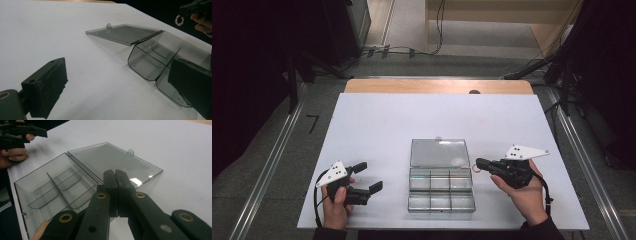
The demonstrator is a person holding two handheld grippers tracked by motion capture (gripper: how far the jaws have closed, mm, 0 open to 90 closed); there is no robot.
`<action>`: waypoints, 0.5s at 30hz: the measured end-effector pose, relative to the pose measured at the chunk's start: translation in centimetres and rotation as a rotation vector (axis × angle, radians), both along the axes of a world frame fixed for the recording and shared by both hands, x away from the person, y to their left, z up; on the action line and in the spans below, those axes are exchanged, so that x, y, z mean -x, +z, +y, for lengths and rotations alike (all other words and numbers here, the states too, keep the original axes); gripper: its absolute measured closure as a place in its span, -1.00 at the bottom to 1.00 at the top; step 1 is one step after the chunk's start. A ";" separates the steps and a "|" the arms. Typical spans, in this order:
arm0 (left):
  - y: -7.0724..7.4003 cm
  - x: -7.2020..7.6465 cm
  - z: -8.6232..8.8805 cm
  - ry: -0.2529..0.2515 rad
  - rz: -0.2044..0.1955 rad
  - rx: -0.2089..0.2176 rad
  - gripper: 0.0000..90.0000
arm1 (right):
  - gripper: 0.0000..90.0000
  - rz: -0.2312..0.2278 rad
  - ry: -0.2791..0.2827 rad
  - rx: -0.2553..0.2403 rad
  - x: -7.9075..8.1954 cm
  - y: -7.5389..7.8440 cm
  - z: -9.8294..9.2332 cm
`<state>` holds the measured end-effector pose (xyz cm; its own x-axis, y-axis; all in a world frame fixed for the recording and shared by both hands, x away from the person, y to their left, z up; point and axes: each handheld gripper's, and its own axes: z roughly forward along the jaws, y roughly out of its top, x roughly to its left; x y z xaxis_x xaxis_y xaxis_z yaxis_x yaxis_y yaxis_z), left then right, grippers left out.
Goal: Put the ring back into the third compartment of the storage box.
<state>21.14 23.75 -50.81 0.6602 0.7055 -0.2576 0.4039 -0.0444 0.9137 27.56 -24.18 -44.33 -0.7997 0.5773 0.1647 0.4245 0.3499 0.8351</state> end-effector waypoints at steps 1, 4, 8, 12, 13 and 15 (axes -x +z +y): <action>0.0 0.0 0.0 0.000 0.000 0.000 -0.97 | 0.93 0.000 -0.001 0.004 0.1 0.0 0.1; 0.0 0.0 0.0 -0.001 0.000 -0.001 -0.97 | 0.93 -0.001 0.009 0.008 0.1 -0.1 0.4; 0.0 0.0 0.0 -0.002 0.000 -0.001 -0.97 | 0.93 -0.006 0.019 0.010 0.2 -0.1 0.6; 0.0 0.0 0.0 -0.003 0.000 -0.001 -0.97 | 0.93 0.002 0.024 0.009 0.4 -0.2 0.9; 0.0 0.0 0.0 -0.003 0.000 -0.001 -0.97 | 0.93 0.002 0.028 0.012 0.4 -0.2 1.0; 0.0 0.0 0.0 -0.002 0.000 -0.001 -0.97 | 0.93 0.002 0.033 0.012 0.4 -0.3 1.2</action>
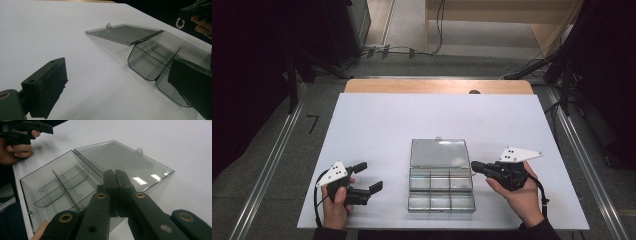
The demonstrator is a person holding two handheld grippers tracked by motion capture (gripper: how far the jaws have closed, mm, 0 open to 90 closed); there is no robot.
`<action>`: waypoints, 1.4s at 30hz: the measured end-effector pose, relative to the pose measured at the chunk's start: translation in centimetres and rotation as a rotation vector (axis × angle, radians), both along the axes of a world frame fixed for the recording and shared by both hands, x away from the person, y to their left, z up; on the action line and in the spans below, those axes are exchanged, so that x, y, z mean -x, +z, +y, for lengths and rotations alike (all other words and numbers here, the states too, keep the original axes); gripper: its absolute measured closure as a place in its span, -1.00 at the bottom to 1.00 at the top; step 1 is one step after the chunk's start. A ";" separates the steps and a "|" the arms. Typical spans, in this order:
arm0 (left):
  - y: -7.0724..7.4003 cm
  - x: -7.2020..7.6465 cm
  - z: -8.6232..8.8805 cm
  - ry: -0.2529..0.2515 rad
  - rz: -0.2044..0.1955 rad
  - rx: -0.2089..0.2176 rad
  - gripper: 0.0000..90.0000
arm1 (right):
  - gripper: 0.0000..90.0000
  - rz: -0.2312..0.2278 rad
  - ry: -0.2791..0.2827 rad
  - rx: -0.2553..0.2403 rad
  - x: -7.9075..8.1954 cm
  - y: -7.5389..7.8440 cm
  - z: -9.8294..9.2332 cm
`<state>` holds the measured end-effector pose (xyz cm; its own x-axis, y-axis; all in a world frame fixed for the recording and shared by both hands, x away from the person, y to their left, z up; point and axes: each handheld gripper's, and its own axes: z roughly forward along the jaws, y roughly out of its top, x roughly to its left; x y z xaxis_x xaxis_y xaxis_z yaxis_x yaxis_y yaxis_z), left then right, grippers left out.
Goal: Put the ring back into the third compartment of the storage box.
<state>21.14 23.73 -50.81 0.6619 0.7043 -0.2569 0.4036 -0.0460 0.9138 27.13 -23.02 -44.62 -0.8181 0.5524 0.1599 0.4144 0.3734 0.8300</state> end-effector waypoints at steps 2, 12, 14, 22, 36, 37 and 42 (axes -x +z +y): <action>0.0 0.0 0.0 0.000 0.000 0.000 -0.97 | 0.93 0.002 0.005 0.005 0.0 -0.1 0.1; 0.0 0.0 0.0 0.000 0.001 0.000 -0.97 | 0.94 0.010 0.021 0.010 0.2 -0.5 0.8; 0.0 0.0 0.0 0.001 0.001 0.000 -0.97 | 0.93 0.009 0.024 0.012 0.2 -0.6 0.9; 0.0 0.0 0.0 0.000 0.001 0.002 -0.97 | 0.93 0.022 0.041 0.024 0.4 -1.1 1.6; 0.0 0.0 0.1 -0.001 0.002 0.008 -0.97 | 0.94 0.033 0.061 0.041 0.5 -2.0 2.4; 0.0 0.0 0.1 -0.001 0.002 0.008 -0.97 | 0.94 0.039 0.062 0.043 0.5 -2.0 2.5; 0.0 0.0 0.1 -0.001 0.002 0.008 -0.97 | 0.93 0.041 0.070 0.050 0.6 -2.3 2.8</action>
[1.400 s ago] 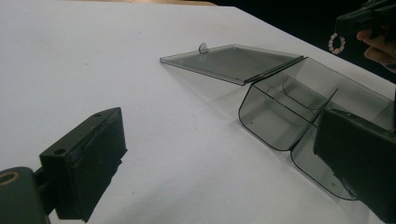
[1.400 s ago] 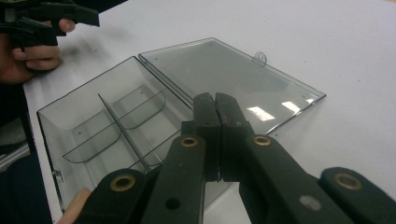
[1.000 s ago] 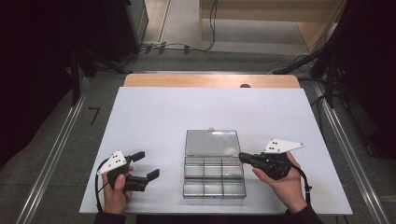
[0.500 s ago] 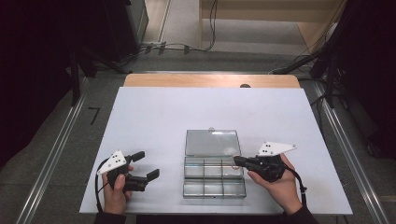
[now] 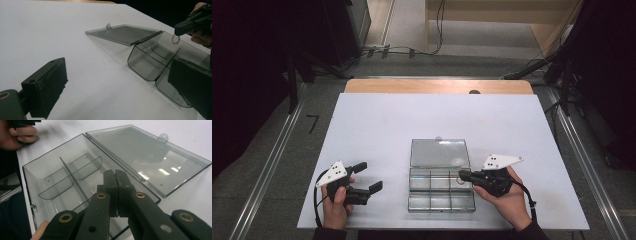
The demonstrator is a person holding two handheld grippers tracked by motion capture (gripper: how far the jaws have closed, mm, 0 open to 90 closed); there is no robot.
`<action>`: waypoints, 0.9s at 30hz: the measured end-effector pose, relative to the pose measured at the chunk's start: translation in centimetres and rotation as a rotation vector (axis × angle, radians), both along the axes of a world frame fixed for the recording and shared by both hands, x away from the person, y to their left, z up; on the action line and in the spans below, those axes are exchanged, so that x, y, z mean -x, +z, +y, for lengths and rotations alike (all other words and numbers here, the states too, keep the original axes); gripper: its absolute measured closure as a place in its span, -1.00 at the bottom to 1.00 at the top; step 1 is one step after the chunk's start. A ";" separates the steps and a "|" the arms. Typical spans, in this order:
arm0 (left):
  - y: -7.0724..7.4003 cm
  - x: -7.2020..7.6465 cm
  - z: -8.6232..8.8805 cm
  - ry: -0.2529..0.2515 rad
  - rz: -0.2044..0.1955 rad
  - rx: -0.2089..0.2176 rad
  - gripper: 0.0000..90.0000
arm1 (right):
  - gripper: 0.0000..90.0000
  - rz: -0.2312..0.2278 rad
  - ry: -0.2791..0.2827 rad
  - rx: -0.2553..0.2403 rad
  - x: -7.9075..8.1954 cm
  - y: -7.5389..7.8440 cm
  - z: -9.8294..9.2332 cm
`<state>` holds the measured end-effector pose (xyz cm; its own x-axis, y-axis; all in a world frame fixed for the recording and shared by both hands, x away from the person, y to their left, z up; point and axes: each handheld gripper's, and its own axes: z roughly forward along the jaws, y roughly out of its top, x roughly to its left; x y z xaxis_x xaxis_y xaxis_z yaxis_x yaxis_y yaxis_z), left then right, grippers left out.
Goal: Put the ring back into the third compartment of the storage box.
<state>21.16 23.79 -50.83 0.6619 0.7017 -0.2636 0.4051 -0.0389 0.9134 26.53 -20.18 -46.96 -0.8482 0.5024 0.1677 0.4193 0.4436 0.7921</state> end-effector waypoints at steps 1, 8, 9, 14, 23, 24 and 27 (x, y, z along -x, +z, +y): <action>0.0 0.0 0.0 0.000 0.000 0.001 -0.97 | 0.94 -0.004 0.002 0.004 0.0 -0.1 0.1; 0.0 0.0 0.0 0.000 0.000 0.000 -0.97 | 0.94 0.005 0.013 0.016 0.1 -0.5 0.5; 0.0 0.0 0.0 0.000 0.000 -0.001 -0.97 | 0.93 0.010 0.013 0.016 0.1 -0.6 0.6; 0.0 0.0 0.0 -0.001 0.000 0.000 -0.97 | 0.94 0.007 0.014 0.030 0.1 -0.9 0.8; 0.0 0.0 0.0 0.000 0.001 0.000 -0.97 | 0.93 -0.007 0.011 0.069 0.1 -1.4 1.2; 0.0 0.0 0.0 0.000 0.001 0.000 -0.97 | 0.93 0.000 0.009 0.072 0.2 -1.5 1.2; 0.0 0.0 0.0 0.000 0.001 0.000 -0.97 | 0.93 -0.013 0.009 0.084 0.2 -1.6 1.3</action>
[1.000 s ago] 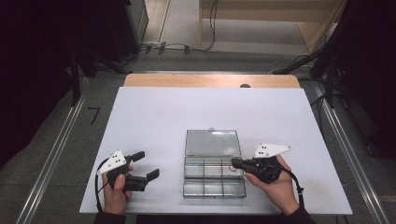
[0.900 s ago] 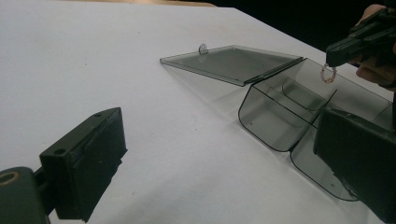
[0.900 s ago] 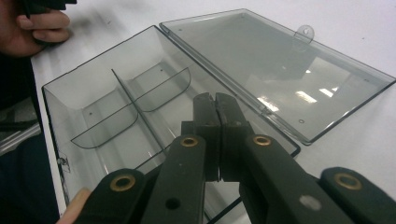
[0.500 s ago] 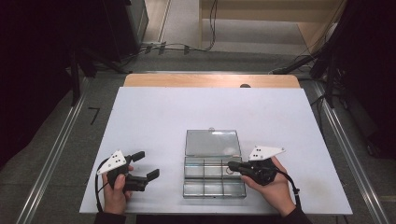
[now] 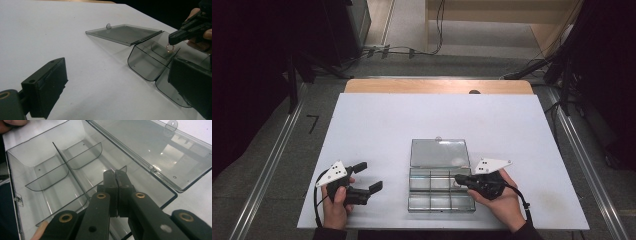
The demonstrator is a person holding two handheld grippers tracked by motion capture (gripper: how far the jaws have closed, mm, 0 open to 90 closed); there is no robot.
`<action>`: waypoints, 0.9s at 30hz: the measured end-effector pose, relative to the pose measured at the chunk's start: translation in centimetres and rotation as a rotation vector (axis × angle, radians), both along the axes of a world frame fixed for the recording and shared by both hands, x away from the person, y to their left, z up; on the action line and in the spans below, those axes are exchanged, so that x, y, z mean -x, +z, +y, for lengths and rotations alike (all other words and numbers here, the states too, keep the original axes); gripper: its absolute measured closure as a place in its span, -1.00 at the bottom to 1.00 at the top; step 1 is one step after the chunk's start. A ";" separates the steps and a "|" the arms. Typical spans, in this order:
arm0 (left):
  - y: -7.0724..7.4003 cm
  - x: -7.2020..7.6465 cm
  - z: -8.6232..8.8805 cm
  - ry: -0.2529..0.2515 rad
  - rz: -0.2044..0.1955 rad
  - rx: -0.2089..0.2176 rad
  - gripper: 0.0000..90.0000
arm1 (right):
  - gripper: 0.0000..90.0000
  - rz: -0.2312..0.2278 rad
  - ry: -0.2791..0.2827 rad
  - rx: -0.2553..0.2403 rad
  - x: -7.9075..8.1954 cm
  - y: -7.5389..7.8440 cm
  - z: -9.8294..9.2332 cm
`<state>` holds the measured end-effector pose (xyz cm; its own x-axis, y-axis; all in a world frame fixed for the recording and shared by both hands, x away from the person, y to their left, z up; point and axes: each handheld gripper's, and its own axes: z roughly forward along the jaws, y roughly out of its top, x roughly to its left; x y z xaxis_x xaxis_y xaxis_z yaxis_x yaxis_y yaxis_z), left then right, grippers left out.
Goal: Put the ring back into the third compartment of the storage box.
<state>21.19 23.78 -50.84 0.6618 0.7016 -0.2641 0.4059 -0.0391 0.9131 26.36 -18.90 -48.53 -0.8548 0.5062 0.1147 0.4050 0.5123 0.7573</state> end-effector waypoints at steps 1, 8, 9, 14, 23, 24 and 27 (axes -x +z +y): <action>0.0 0.0 0.0 0.000 0.000 0.001 -0.97 | 0.93 -0.002 -0.002 0.002 0.0 -0.1 0.0; 0.0 0.0 0.0 0.000 -0.003 0.001 -0.97 | 0.84 0.013 0.002 0.008 -0.2 -0.4 0.1; 0.0 0.1 0.0 0.001 -0.002 0.003 -0.97 | 0.76 0.021 -0.001 0.004 -0.2 -0.4 0.0; 0.1 0.1 0.1 0.001 -0.005 -0.003 -0.97 | 0.54 0.031 -0.002 -0.049 -0.4 -0.1 -0.5; 0.3 0.1 -0.1 0.006 -0.012 -0.020 -0.97 | -0.11 0.028 0.032 -0.109 -0.5 0.7 -1.1; 0.3 0.1 -0.1 0.004 -0.014 -0.029 -0.97 | -0.17 0.024 0.032 -0.111 -0.5 0.8 -1.1; 0.5 0.0 -0.2 0.002 -0.017 -0.025 -0.97 | -0.30 0.031 0.026 -0.129 -0.7 1.0 -1.5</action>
<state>21.15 23.55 -50.32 0.6650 0.7090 -0.2349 0.3903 -0.0617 0.9186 27.02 -20.36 -47.54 -0.8625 0.4634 0.2036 0.4168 0.4221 0.8050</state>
